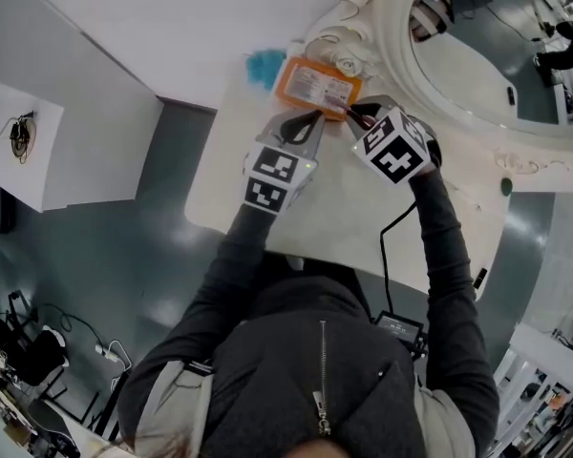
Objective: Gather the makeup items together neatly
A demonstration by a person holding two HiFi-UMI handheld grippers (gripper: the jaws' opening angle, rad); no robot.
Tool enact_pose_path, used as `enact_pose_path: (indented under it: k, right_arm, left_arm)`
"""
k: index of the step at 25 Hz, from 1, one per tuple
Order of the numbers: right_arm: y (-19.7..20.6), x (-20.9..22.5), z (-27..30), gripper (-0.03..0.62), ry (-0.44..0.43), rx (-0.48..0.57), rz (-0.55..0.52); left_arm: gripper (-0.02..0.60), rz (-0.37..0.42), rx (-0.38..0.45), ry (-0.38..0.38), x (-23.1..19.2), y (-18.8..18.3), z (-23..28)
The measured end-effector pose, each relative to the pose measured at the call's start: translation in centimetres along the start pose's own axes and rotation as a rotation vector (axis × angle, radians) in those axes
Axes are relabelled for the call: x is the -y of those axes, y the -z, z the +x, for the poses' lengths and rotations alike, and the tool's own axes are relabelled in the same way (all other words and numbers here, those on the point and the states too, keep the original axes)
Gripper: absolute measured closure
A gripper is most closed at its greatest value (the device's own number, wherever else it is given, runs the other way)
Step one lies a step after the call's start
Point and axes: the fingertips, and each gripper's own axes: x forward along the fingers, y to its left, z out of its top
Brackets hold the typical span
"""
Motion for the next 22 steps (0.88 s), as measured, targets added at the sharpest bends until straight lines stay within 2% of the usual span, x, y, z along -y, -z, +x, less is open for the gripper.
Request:
enact_pose_path:
  k: [15, 22]
  right_arm:
    - [5.9, -1.2, -4.4, 0.543, 0.114, -0.001, 0.171]
    - [10.2, -2.9, -5.3, 0.543, 0.095, -0.014, 0.242]
  left_arm:
    - [0.571, 0.066, -0.040, 0.159, 6.4, 2.1, 0.5]
    - [0.571, 0.076, -0.095, 0.244, 10.0, 3.5, 1.5]
